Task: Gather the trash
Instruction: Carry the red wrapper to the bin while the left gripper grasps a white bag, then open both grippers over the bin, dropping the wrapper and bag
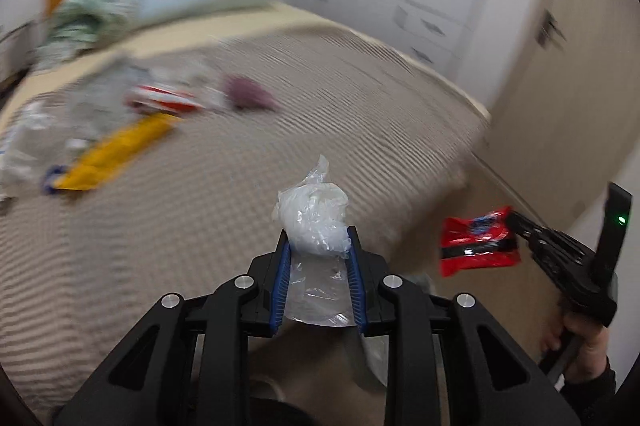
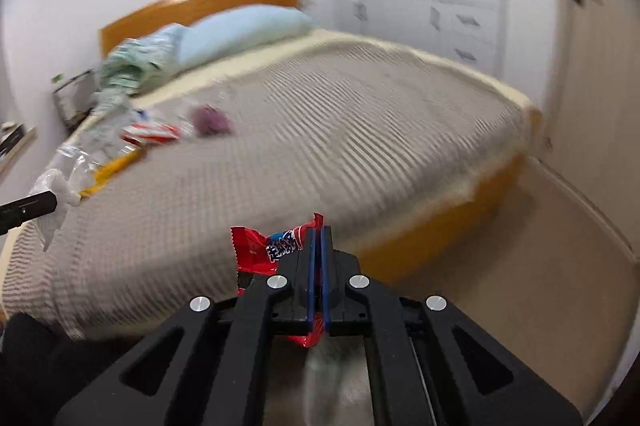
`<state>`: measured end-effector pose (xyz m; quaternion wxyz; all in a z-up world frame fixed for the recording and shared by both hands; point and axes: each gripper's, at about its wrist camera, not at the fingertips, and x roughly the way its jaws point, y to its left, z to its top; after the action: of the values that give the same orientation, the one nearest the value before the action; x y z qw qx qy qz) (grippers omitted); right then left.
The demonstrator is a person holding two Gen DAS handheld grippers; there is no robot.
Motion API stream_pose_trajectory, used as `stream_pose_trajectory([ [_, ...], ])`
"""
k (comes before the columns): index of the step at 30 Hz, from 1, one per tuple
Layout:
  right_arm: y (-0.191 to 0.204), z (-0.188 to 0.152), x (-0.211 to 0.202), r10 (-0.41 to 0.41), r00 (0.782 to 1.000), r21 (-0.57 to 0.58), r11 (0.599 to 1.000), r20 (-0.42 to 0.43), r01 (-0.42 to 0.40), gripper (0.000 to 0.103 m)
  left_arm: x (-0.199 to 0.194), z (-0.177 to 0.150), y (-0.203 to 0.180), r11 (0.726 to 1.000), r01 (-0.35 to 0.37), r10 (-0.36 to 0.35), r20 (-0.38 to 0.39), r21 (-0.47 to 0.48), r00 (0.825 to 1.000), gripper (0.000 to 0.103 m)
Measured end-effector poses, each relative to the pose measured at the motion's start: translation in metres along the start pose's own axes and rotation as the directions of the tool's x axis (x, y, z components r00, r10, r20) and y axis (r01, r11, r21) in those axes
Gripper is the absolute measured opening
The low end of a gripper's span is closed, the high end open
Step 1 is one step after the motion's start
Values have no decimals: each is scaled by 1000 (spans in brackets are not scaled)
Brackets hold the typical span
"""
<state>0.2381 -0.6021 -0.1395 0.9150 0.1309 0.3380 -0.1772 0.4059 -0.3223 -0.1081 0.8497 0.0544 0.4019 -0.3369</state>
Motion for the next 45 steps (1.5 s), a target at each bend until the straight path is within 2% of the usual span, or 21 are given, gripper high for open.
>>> stream_pose_trajectory([
  [3,-42,-52,32,-26,989,75,997,-143,37,3,49,-17,-52,995,74,-66,-113,70,991,24],
  [5,-55,-85,61,-20,970,90,995,-243,43,3,83,-30,-73,992,75,-55,-185,100,981,24],
  [9,-69,-170,137,-26,898,96,992,-440,76,3,150,-59,-99,991,61,-19,-325,117,945,24],
  [11,-70,-197,162,-33,870,102,990,-492,95,3,179,-76,-111,990,69,-16,-390,124,921,24],
  [12,-70,-217,181,-29,846,107,989,-532,102,4,186,-82,-117,988,71,-11,-401,134,916,24],
  [14,-73,-233,201,-13,821,118,988,-571,98,5,207,-99,-132,982,67,15,-429,175,903,24],
  [15,-70,-245,213,12,795,126,989,-607,81,10,214,-103,-133,981,66,22,-443,183,896,24],
  [16,-69,-247,217,22,785,129,989,-619,74,17,222,-108,-137,980,70,25,-460,188,888,24],
  [17,-68,-250,218,24,785,131,989,-619,73,43,230,-112,-140,978,76,24,-471,193,882,24],
  [18,-67,-250,212,10,808,131,988,-589,84,68,240,-116,-143,976,80,27,-474,204,880,26],
  [19,-69,-247,207,-2,824,133,987,-566,94,71,250,-119,-144,975,73,34,-465,211,885,26],
  [21,-76,-243,197,-14,843,153,982,-537,113,71,276,-127,-151,974,85,28,-485,209,874,26],
  [23,-86,-238,188,-39,853,173,973,-520,150,71,288,-134,-156,976,90,18,-487,197,873,28],
  [24,-91,-235,181,-50,859,186,968,-509,167,71,301,-138,-160,978,89,12,-477,189,879,46],
  [25,-95,-229,178,-57,861,191,965,-506,177,71,311,-136,-157,978,85,19,-485,191,874,64],
  [26,-99,-227,174,-72,861,192,962,-503,193,71,321,-138,-159,978,72,38,-502,198,864,88],
  [30,-111,-221,159,-101,861,192,956,-498,223,71,331,-149,-144,981,-13,116,-530,194,840,89],
  [32,-114,-221,159,-101,859,201,953,-501,229,71,330,-148,-134,987,-26,107,-539,156,835,89],
  [36,-109,-217,153,-102,857,215,947,-504,239,71,318,-137,-125,988,-79,136,-515,130,847,89],
  [40,-96,-202,140,-91,882,221,951,-463,214,71,289,-125,-125,990,-66,117,-479,122,870,89],
  [45,-84,-183,128,-112,886,191,957,-451,218,71,250,-117,-121,994,-59,93,-436,90,895,89],
])
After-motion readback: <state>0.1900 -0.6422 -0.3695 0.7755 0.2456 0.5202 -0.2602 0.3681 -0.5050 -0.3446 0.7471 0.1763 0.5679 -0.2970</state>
